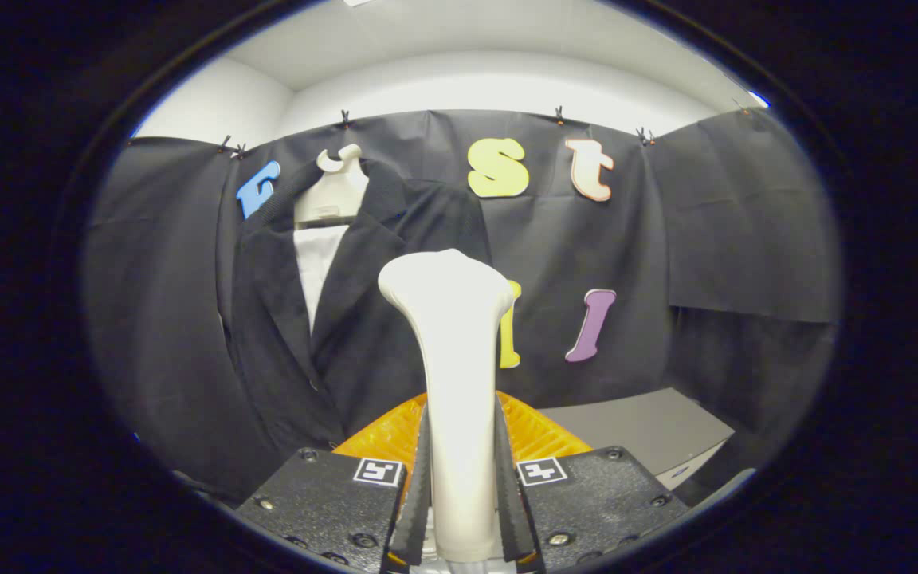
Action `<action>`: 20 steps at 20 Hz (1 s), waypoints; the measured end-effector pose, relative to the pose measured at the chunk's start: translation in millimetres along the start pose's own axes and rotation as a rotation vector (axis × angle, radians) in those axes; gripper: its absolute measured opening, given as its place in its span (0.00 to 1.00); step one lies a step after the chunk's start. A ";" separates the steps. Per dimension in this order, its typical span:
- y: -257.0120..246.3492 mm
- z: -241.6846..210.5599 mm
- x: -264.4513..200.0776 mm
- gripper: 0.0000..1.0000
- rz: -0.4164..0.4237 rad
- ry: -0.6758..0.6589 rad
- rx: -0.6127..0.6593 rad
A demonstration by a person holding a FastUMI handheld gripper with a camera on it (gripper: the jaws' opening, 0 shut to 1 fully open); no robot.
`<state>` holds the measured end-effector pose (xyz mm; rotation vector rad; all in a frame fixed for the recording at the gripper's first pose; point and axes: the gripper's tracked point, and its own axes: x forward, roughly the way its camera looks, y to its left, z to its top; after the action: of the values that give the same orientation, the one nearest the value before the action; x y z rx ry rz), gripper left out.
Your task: Iron the clothes twice with a garment steamer, once on the left side and once on the right side.
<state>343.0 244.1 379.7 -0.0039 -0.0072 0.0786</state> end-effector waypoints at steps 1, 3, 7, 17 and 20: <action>10.9 4.8 3.5 0.39 -0.004 -0.011 -0.004; 27.7 15.5 11.3 0.39 -0.017 -0.028 -0.013; 50.1 33.6 30.7 0.39 -0.057 -0.066 -0.048; 61.0 16.9 56.5 0.39 -0.104 -0.029 -0.087; 60.7 7.2 55.4 0.39 -0.106 -0.016 -0.090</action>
<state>393.4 308.9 387.1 -0.0925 -0.0266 -0.0279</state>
